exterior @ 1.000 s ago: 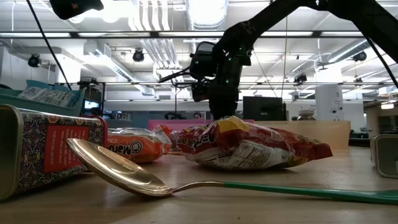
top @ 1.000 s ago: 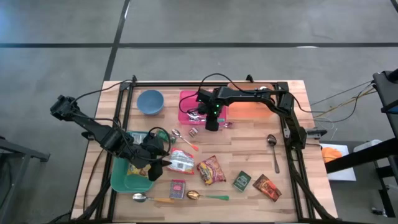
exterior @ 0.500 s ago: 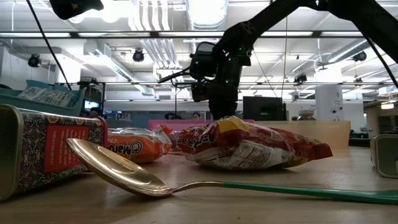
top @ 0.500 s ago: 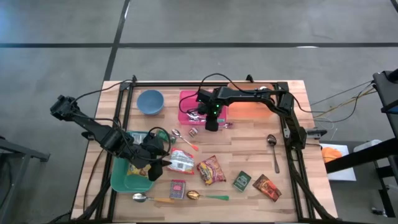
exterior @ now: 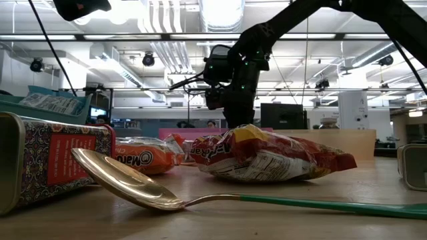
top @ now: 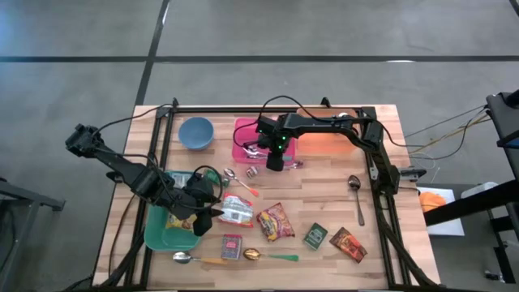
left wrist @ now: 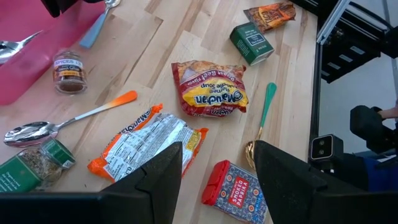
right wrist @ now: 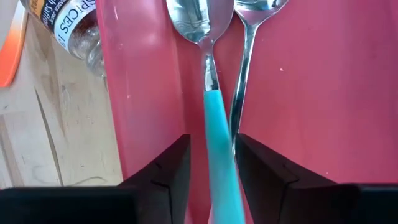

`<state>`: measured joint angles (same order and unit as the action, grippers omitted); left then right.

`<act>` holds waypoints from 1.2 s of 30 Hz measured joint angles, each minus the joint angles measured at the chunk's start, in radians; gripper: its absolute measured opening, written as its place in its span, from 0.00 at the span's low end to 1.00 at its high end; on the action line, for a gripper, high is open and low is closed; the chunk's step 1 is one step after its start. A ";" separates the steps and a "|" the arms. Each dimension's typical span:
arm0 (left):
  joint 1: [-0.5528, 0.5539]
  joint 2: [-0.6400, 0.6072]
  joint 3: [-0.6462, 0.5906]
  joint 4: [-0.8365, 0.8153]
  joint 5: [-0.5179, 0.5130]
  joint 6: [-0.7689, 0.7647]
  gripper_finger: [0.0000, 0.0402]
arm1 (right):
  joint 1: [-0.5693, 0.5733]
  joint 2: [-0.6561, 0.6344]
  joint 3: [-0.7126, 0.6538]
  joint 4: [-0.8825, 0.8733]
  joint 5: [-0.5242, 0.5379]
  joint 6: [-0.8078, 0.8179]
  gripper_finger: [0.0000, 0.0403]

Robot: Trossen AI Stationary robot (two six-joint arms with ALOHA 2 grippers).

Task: Pick & Place Food Item
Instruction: Put the light blue spoon into the pink bin, then put the black spoon into the pink bin

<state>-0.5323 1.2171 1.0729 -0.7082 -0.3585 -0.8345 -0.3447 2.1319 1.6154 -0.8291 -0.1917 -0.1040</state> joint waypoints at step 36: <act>0.000 0.000 0.000 0.000 0.000 -0.001 0.50 | 0.013 -0.011 0.160 -0.333 0.011 0.167 0.32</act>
<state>-0.5323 1.2171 1.0729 -0.7079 -0.3588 -0.8356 -0.3312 2.1212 1.7753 -1.1619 -0.1811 0.0635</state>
